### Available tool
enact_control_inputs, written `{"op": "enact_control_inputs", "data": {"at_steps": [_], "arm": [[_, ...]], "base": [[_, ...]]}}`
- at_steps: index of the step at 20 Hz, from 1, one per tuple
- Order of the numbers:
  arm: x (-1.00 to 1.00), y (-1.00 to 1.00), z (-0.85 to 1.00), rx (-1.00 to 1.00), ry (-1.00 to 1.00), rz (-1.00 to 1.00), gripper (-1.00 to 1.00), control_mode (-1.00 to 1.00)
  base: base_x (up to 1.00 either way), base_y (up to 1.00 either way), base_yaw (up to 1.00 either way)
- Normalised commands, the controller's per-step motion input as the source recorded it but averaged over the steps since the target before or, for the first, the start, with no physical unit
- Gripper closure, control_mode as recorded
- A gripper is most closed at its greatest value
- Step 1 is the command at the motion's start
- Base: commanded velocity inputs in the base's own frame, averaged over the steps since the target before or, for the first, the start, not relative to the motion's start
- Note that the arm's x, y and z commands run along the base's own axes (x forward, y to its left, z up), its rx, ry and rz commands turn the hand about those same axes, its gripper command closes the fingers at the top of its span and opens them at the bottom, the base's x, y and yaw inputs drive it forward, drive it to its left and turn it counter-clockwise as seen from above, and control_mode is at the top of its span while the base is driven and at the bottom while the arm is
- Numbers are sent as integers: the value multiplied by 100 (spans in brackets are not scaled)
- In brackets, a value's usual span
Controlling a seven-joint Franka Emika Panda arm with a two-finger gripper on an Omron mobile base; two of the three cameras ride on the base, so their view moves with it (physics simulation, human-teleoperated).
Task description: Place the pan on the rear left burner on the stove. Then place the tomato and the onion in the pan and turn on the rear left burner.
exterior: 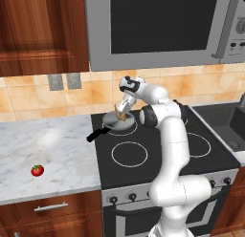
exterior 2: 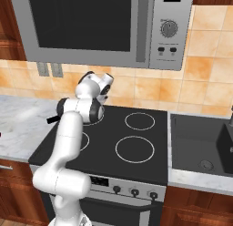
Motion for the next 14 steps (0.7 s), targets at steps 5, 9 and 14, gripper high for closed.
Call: {"op": "enact_control_inputs", "data": {"at_steps": [5, 9, 14], "arm": [[0, 0, -12, 0, 0, 0, 100, -100], [0, 8, -14, 0, 0, 0, -100, -100], [0, 10, 0, 0, 0, 0, -100, -100]], "base": [[0, 0, 0], [0, 0, 0], [0, 0, 0]]}}
